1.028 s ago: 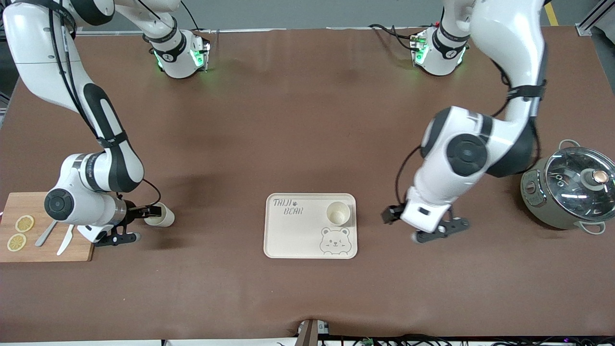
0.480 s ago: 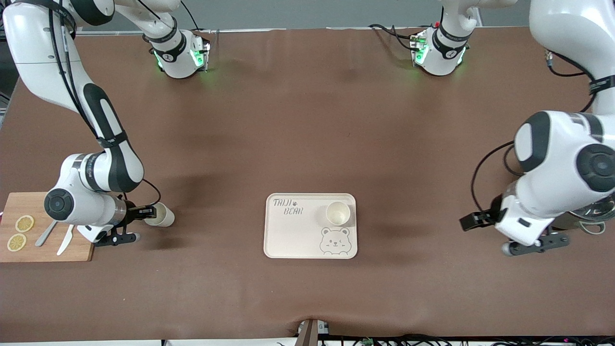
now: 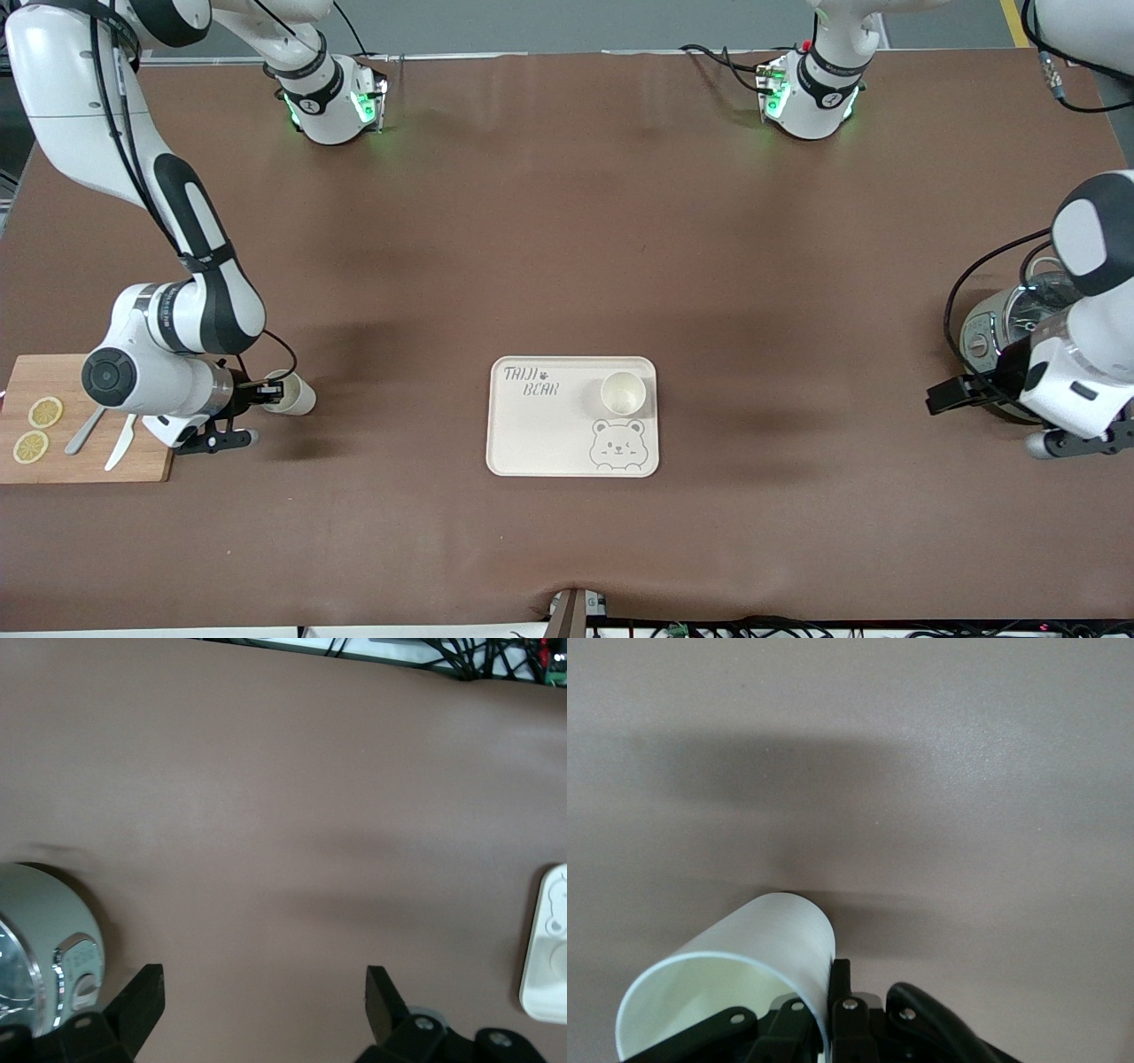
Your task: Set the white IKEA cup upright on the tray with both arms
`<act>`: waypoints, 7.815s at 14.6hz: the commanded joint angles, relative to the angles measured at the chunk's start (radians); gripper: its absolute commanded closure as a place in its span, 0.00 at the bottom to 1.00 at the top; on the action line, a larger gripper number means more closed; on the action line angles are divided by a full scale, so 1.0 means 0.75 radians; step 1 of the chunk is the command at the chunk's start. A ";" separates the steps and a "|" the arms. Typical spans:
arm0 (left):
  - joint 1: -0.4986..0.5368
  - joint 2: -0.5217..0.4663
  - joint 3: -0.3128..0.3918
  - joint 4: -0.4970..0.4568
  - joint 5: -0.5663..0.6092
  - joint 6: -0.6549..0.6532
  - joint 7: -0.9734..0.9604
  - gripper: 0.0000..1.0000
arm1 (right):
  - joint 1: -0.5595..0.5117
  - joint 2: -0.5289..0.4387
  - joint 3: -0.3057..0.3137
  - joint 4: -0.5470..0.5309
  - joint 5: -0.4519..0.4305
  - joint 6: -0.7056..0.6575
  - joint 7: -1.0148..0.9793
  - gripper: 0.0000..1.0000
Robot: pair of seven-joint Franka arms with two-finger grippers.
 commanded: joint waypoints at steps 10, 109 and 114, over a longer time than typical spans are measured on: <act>-0.131 -0.353 0.047 -0.065 -0.014 -0.334 0.083 0.00 | 0.064 -0.041 0.030 0.115 0.074 -0.239 0.151 1.00; -0.157 -0.513 0.125 -0.212 0.079 -0.397 0.248 0.00 | -0.106 -1.064 0.013 0.011 0.037 -0.808 0.114 0.00; -0.159 -0.513 0.125 -0.212 0.079 -0.397 0.248 0.00 | -0.063 -1.021 0.024 0.005 0.039 -0.792 0.127 0.00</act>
